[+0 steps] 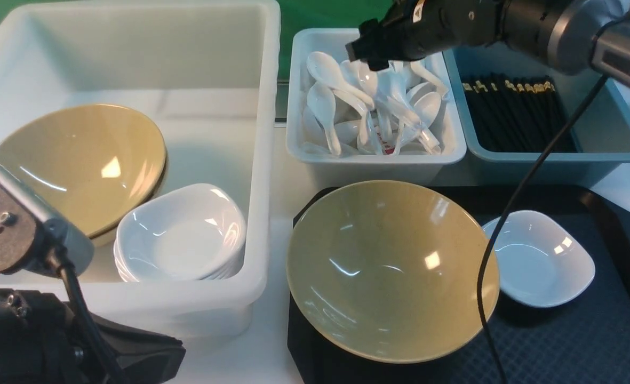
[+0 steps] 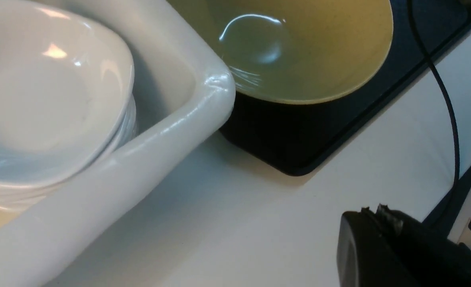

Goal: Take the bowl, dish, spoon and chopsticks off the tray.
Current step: Use the right arm to put the soup spoon into the small storage box in the middle, then use the left arm to grab the yellow noodle bowl on the left

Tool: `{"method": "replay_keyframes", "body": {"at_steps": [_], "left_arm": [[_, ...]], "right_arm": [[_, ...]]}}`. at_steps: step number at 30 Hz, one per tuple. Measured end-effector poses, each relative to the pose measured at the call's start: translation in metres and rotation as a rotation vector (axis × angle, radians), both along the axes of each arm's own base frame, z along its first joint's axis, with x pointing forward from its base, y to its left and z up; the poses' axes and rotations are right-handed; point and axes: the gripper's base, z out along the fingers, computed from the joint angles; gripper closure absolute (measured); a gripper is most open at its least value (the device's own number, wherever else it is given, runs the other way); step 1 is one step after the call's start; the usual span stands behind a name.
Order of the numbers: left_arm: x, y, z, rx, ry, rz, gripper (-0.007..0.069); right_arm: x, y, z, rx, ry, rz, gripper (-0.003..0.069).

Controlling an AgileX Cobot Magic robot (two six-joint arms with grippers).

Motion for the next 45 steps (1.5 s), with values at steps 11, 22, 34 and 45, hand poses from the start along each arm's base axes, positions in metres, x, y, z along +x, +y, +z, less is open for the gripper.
{"method": "replay_keyframes", "body": {"at_steps": [11,22,34,45], "left_arm": [[0.073,-0.056,0.048,0.214,-0.012,-0.057,0.0622],[0.194,-0.149,0.006,0.417,0.144,-0.098,0.0359],[0.283,-0.164,-0.069,0.44,0.283,-0.057,0.0224],[0.292,-0.17,-0.108,0.479,0.345,-0.075,0.0281]], "right_arm": [[-0.116,-0.022,0.1,-0.342,0.229,0.23,0.0169],[-0.245,-0.079,0.135,-0.338,0.171,0.273,0.0358],[-0.361,-0.145,0.125,-0.281,0.044,0.252,0.0369],[-0.371,-0.151,0.123,-0.251,0.004,0.233,0.0369]]}}
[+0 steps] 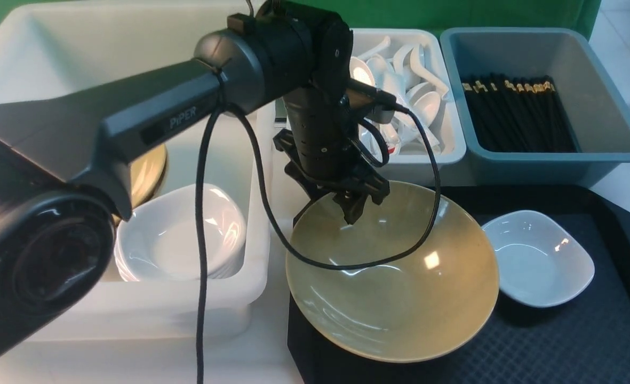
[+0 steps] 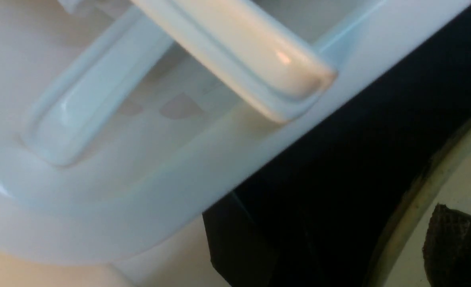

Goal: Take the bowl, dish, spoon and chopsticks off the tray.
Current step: Use the left arm to grab the yellow noodle bowl on the left, then use the left arm to put the noodle bowl into the large storage box on the left

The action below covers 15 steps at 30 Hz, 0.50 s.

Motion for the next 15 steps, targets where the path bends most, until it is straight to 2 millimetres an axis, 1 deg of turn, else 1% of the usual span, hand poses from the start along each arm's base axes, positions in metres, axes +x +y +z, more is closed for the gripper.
{"method": "replay_keyframes", "body": {"at_steps": [2,3,4,5,7,8,9,10,11,12,13,14,15], "left_arm": [[-0.002,-0.001,-0.003,-0.006,0.034,-0.017,0.0368],[-0.002,-0.001,-0.004,-0.005,0.036,-0.02,0.038],[-0.003,-0.002,-0.004,-0.014,0.044,-0.023,0.0469],[-0.003,-0.002,-0.004,-0.027,0.056,-0.027,0.0523],[-0.008,-0.003,0.006,-0.069,0.077,-0.028,0.0582],[-0.012,-0.003,0.017,-0.1,0.069,-0.025,0.0603],[-0.012,-0.003,0.02,-0.108,0.067,-0.025,0.0606],[-0.017,-0.001,0.039,-0.148,0.042,-0.024,0.0619],[-0.023,0.005,0.063,-0.192,0.002,-0.023,0.062],[-0.025,0.013,0.078,-0.197,-0.042,-0.032,0.0619],[-0.025,0.015,0.082,-0.197,-0.054,-0.032,0.0619],[-0.033,0.032,0.114,-0.24,-0.111,-0.013,0.0619],[-0.038,0.046,0.135,-0.272,-0.151,0.006,0.062]], "right_arm": [[0.003,0.002,-0.001,-0.006,0.01,0.0,0.0369],[0.003,0.002,-0.001,-0.006,0.011,0.0,0.0369],[0.006,0.003,-0.002,-0.01,0.017,0.0,0.0369],[0.007,0.004,-0.003,-0.011,0.02,0.0,0.0369],[0.01,0.006,-0.004,-0.015,0.027,0.0,0.0369],[0.012,0.007,-0.004,-0.014,0.025,0.001,0.0369],[0.012,0.007,-0.004,-0.013,0.024,0.001,0.0369],[0.014,0.008,-0.003,-0.009,0.016,0.001,0.0369],[0.014,0.008,-0.003,-0.006,0.009,0.003,0.037],[0.015,0.009,-0.002,-0.001,-0.002,0.004,0.0373],[0.015,0.009,-0.002,0.0,-0.003,0.004,0.0375],[0.017,0.011,-0.001,0.023,-0.011,0.002,0.0389],[0.019,0.013,0.0,0.044,-0.012,0.004,0.0404]]}}
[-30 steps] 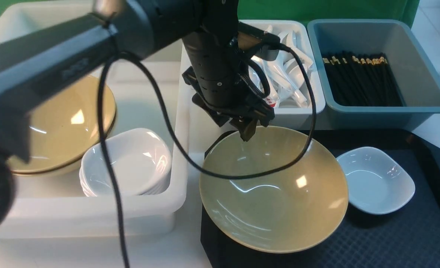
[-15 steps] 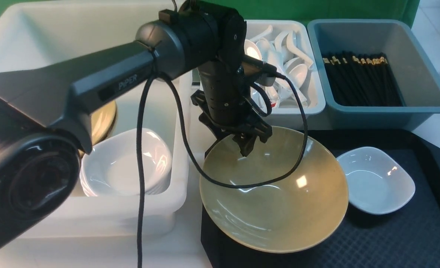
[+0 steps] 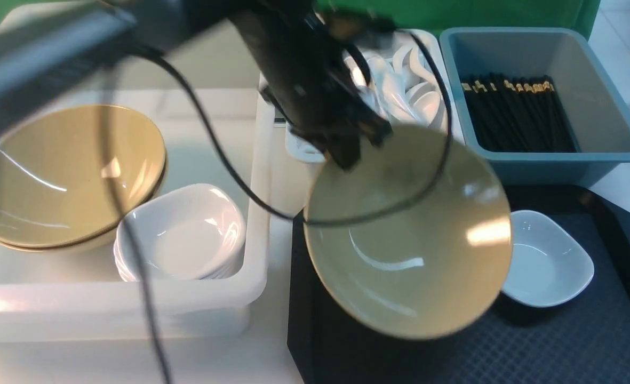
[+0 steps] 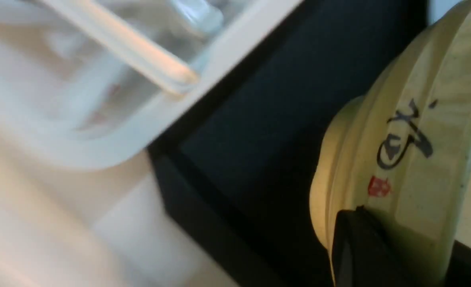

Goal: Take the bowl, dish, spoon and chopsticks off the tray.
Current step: Use the left arm to put the noodle bowl into the large storage box on the left

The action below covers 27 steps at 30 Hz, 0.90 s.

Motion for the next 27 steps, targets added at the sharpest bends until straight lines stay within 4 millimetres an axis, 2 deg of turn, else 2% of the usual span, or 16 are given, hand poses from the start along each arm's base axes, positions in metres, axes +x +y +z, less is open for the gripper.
{"method": "replay_keyframes", "body": {"at_steps": [3,6,8,9,10,12,16,17,18,19,20,23,27], "left_arm": [[-0.019,0.04,0.053,-0.077,-0.115,0.073,0.062],[-0.045,0.088,0.095,-0.138,-0.206,0.182,0.062],[-0.062,0.13,0.11,-0.16,-0.239,0.319,0.0623],[-0.069,0.153,0.111,-0.158,-0.239,0.409,0.0624],[-0.071,0.161,0.109,-0.156,-0.235,0.442,0.0624],[-0.079,0.203,0.094,-0.133,-0.194,0.617,0.0624],[-0.084,0.261,0.057,-0.138,-0.106,0.868,0.0622],[-0.087,0.285,0.038,-0.187,-0.071,0.985,0.0622],[-0.089,0.301,0.024,-0.222,-0.054,1.062,0.0622],[-0.089,0.303,0.023,-0.237,-0.062,1.075,0.0622],[-0.091,0.316,0.012,-0.271,-0.067,1.137,0.0622],[-0.088,0.335,-0.017,-0.346,-0.092,1.222,0.0622],[-0.078,0.341,-0.041,-0.36,-0.092,1.236,0.0622]], "right_arm": [[0.004,0.012,0.004,0.065,0.01,0.07,0.0466],[0.014,0.032,0.002,0.093,0.044,0.208,0.0545],[0.023,0.045,-0.002,0.105,0.063,0.296,0.0599],[0.031,0.052,-0.006,0.1,0.078,0.328,0.0618],[0.032,0.053,-0.007,0.104,0.079,0.332,0.0622],[0.043,0.061,-0.012,0.097,0.088,0.354,0.0627],[0.051,0.065,-0.015,0.088,0.083,0.361,0.0627],[0.052,0.066,-0.015,0.088,0.077,0.364,0.0627],[0.052,0.066,-0.015,0.086,0.075,0.367,0.0627],[0.052,0.066,-0.015,0.086,0.073,0.368,0.0627],[0.052,0.066,-0.015,0.084,0.07,0.371,0.0627],[0.052,0.066,-0.015,0.082,0.063,0.375,0.0627],[0.052,0.066,-0.015,0.081,0.063,0.377,0.0627]]}}
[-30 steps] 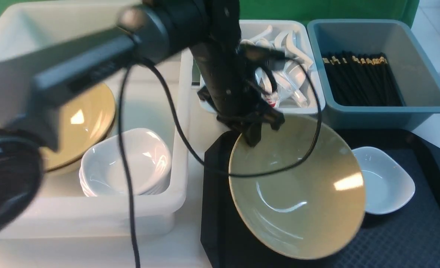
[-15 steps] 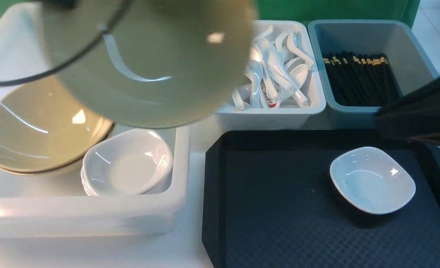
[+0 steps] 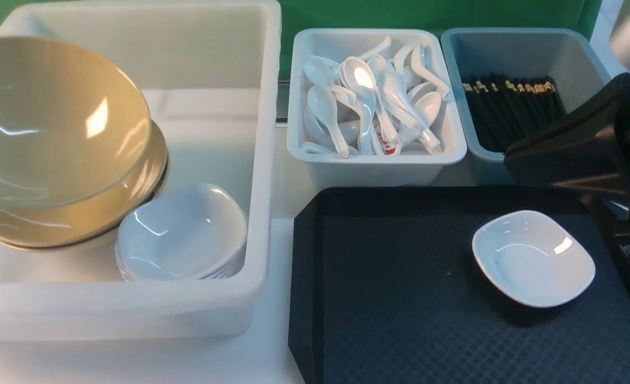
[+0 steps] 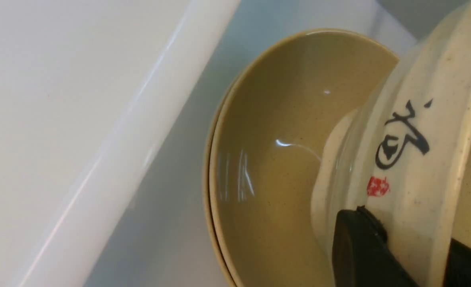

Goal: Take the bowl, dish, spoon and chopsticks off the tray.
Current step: Use the left arm to put the noodle bowl into the large storage box on the left, then use the left arm to grab the plate

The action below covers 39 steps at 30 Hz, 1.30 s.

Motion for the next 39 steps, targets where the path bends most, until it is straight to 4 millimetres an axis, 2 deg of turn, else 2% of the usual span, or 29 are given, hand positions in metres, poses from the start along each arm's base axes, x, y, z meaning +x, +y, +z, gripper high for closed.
{"method": "replay_keyframes", "body": {"at_steps": [2,5,10,16,20,23,24,25,28,30,31,32,33,34,36,37,38,39], "left_arm": [[0.009,0.004,-0.015,-0.011,0.017,0.003,0.0619],[0.017,0.008,-0.025,-0.005,0.025,0.004,0.0613],[0.03,0.014,-0.047,-0.007,0.068,-0.003,0.0554],[0.028,0.015,-0.056,0.01,0.137,-0.037,0.0383],[0.02,0.015,-0.061,0.037,0.246,-0.068,0.0213],[0.017,0.014,-0.055,0.033,0.296,-0.08,0.0137],[0.017,0.014,-0.053,0.037,0.295,-0.079,0.0132],[0.016,0.013,-0.039,0.064,0.285,-0.082,0.0108],[0.018,0.0,-0.002,0.119,0.21,-0.114,0.0103],[0.02,-0.021,0.023,0.159,0.145,-0.177,0.0103],[0.023,-0.049,0.045,0.195,0.078,-0.261,0.0103],[0.024,-0.073,0.058,0.214,0.035,-0.339,0.0103],[0.025,-0.078,0.06,0.217,0.028,-0.356,0.0103],[0.025,-0.11,0.071,0.232,-0.016,-0.466,0.0103],[0.024,-0.172,0.074,0.242,-0.052,-0.683,0.0103],[0.023,-0.194,0.071,0.246,-0.053,-0.759,0.0103],[0.021,-0.225,0.066,0.257,-0.055,-0.858,0.0103],[0.02,-0.235,0.063,0.257,-0.052,-0.892,0.0103]], "right_arm": [[0.0,0.0,0.0,0.0,0.0,0.0,0.0627],[0.0,0.0,0.0,0.0,0.0,0.0,0.0625],[0.0,0.0,0.0,-0.002,0.001,0.001,0.0624],[0.0,0.0,0.0,-0.013,-0.008,0.016,0.0624],[0.0,0.0,0.0,-0.017,-0.021,0.023,0.0624],[0.0,0.0,0.001,-0.019,-0.034,0.029,0.0624],[0.0,0.0,0.001,-0.019,-0.034,0.029,0.0624],[0.001,0.0,0.001,-0.02,-0.036,0.029,0.0624],[0.001,0.0,0.001,-0.019,-0.038,0.028,0.0624],[0.001,0.0,0.001,-0.019,-0.038,0.028,0.0624],[0.001,0.0,0.001,-0.021,-0.039,0.028,0.0624],[0.001,0.0,0.001,-0.025,-0.042,0.025,0.0624],[0.001,0.0,0.0,-0.026,-0.042,0.023,0.0624],[0.002,-0.002,0.0,-0.03,-0.036,0.002,0.0624],[0.004,-0.007,-0.002,-0.066,-0.02,-0.06,0.0624],[0.005,-0.01,-0.004,-0.082,-0.001,-0.099,0.0624],[0.006,-0.015,-0.007,-0.128,0.02,-0.147,0.0624],[0.006,-0.017,-0.008,-0.143,0.03,-0.165,0.0624]]}}
